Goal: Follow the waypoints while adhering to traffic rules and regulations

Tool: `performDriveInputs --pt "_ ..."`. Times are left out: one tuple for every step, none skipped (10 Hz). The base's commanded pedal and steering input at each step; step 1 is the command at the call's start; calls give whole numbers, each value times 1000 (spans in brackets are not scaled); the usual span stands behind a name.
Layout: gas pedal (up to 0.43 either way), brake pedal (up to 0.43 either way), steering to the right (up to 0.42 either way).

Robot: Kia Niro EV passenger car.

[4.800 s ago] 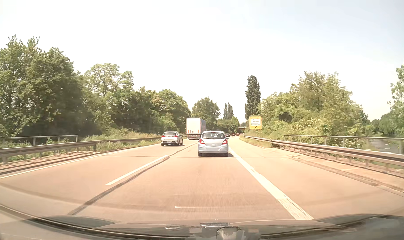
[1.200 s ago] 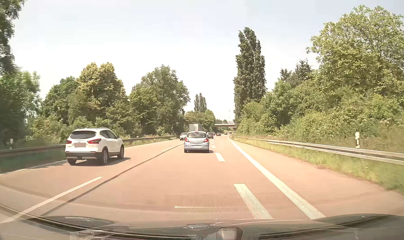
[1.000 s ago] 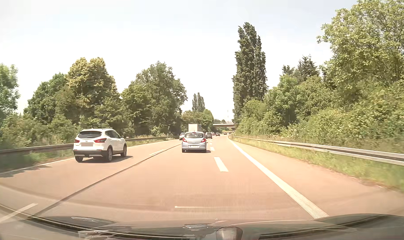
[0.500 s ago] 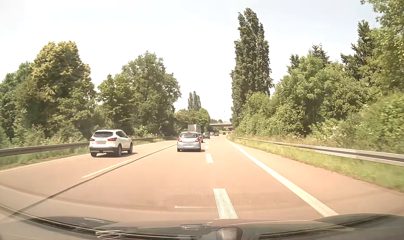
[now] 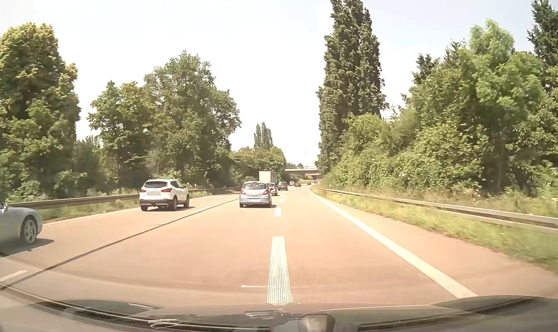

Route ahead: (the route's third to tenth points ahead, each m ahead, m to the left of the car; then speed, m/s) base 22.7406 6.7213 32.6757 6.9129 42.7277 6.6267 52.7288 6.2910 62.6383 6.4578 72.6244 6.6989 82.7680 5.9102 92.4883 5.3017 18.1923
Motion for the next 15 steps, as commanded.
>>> performDriveInputs --pt "118 0 4" --pt "118 0 4" --pt "118 0 3" --pt "118 0 2" --pt "118 0 2" --pt "118 0 1" --pt "110 0 2" --pt "110 0 2" --pt "110 0 1" --pt "110 0 1" --pt "110 0 1" --pt "110 0 1" --pt "98 0 1" --pt "98 0 1" --pt "98 0 1"
